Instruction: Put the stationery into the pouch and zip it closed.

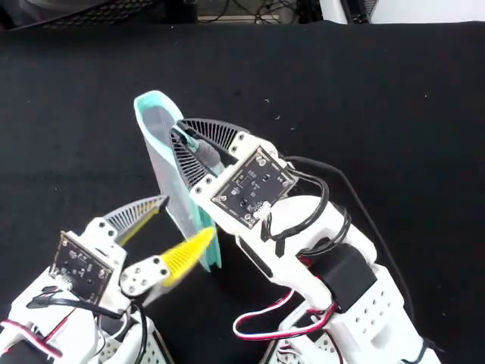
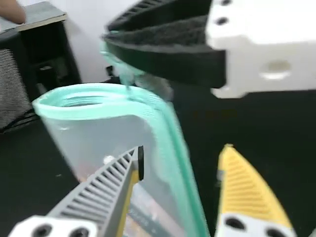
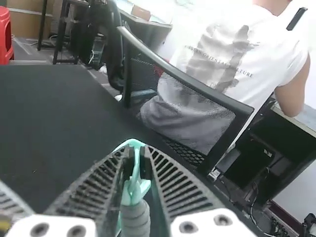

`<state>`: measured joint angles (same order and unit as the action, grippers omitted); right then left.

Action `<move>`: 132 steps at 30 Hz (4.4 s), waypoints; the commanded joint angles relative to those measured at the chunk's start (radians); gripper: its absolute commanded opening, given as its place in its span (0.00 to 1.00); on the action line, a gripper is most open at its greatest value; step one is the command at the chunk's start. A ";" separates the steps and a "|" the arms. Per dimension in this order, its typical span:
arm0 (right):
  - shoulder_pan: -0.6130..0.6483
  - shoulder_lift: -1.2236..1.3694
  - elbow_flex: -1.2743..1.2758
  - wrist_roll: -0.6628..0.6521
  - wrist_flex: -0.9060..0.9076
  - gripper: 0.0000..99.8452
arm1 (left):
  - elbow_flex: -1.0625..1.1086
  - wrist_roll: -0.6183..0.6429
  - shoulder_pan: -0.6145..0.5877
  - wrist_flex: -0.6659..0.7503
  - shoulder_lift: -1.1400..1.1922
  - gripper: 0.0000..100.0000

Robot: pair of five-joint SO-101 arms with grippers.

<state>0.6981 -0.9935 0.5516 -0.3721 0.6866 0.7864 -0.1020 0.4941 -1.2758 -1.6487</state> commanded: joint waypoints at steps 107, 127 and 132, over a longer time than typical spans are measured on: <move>-0.095 -0.015 -0.125 -0.110 0.480 0.25 | 0.208 -0.046 -0.255 0.212 0.008 0.31; 0.052 0.051 -0.076 -0.044 0.385 0.16 | 0.208 -0.046 -0.255 0.209 0.008 0.31; 0.052 0.054 -0.071 -0.049 0.385 0.13 | 0.208 -0.046 -0.255 0.209 0.008 0.31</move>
<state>0.7442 -0.9429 0.4826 -0.4319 1.0917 1.0288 -0.1404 0.2271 -1.0625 -1.6456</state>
